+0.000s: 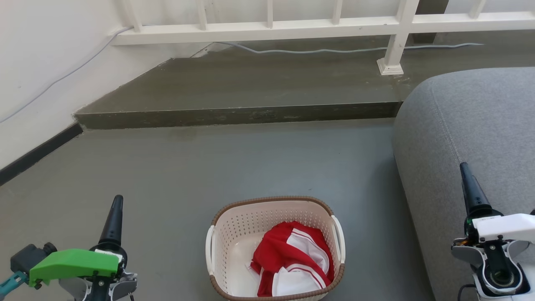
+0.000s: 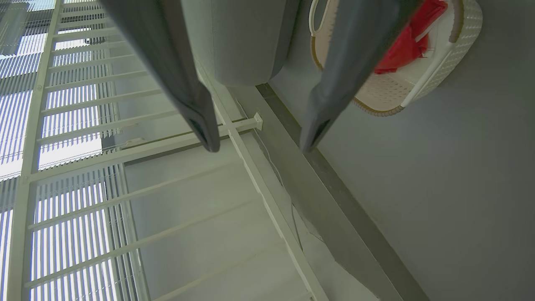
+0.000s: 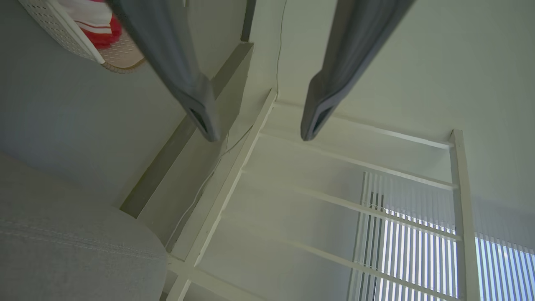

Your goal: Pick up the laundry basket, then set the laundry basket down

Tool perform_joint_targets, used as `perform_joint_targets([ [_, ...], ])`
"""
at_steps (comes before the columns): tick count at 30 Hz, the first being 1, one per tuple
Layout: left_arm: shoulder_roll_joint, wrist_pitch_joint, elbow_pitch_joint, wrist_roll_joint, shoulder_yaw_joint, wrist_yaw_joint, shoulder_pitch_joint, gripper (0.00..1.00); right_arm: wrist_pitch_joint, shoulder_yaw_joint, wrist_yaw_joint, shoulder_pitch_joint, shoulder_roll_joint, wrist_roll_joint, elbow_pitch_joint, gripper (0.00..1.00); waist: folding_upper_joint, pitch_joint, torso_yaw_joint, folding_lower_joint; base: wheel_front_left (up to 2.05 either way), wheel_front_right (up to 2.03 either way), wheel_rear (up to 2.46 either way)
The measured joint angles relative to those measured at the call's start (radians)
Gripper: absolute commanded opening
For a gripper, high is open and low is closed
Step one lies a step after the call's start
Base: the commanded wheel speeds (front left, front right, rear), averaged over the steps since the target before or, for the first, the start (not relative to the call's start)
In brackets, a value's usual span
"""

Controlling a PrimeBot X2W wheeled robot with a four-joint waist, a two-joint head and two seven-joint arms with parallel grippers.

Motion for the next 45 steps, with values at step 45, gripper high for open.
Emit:
perform_joint_targets([
  [45, 0.058, -0.149, -0.097, 0.827, -0.197, 0.172, -0.016, 1.0, -0.155, 0.23, -0.097, -0.023, -0.061, -0.776, -0.038, 1.0, 0.0, 0.0, -0.033, 0.0, 0.0, 0.0, 0.0],
])
